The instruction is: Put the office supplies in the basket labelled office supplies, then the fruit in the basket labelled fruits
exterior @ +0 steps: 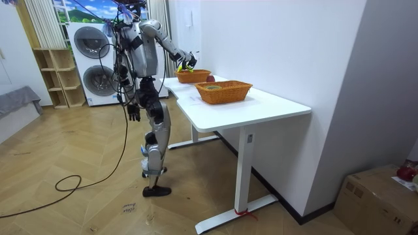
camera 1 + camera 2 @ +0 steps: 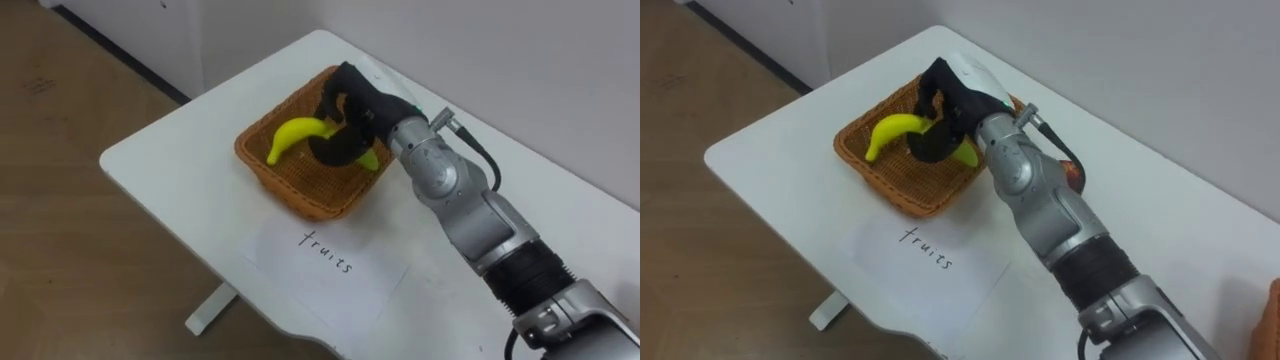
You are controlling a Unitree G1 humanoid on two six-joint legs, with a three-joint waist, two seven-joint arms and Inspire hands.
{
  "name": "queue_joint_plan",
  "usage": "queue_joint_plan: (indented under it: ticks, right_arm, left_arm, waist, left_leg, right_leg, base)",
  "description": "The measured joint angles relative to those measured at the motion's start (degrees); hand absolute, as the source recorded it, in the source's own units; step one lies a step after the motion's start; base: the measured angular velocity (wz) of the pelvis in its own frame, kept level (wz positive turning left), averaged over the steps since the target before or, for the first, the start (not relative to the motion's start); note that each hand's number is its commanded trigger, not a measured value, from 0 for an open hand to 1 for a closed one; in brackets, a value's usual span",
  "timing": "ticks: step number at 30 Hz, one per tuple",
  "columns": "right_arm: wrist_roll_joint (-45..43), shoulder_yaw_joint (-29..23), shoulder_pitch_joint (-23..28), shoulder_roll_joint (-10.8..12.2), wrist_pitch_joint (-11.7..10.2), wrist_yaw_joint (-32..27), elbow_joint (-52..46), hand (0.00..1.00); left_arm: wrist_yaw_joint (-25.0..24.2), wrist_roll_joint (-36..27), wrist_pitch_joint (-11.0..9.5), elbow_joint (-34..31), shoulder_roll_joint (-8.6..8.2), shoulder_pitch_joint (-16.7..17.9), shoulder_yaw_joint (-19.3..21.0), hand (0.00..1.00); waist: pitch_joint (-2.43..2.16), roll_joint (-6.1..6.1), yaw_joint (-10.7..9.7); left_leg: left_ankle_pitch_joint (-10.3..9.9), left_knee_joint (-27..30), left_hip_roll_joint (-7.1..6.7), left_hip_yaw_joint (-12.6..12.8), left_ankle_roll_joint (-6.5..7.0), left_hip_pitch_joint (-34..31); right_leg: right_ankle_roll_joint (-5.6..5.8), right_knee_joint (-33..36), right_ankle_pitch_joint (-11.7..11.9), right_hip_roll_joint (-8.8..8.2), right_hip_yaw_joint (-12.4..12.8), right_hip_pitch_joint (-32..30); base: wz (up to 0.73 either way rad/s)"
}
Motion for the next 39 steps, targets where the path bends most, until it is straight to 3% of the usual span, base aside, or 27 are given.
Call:
queue_joint_plan:
  ticks: [17, 39]
  right_arm:
    - [-0.23, 1.58, 0.49, -0.01, -0.18, 1.44, 4.73, 0.00]
    - [1.84, 1.48, 0.56, -0.01, -0.45, 1.77, 4.01, 0.00]
  left_arm:
    - [1.51, -0.05, -0.48, 0.28, -0.21, -0.14, -1.00, 0.00]
    - [3.23, -0.02, -0.87, 0.31, -0.18, -0.07, -0.77, 0.00]
  waist:
    - [0.35, 0.48, -0.32]
    - [-0.07, -0.08, -0.56]
  left_leg:
    - [0.00, -0.13, -0.04, 0.05, 0.00, 0.74]
    - [0.03, 0.03, -0.08, 0.15, -0.05, 1.20]
  right_leg:
    - [0.00, -0.13, 0.00, 0.01, -0.07, 0.81]
    - [0.00, -1.02, 0.00, 0.12, 0.09, 1.71]
  base:
    - [0.00]
    - [0.00]
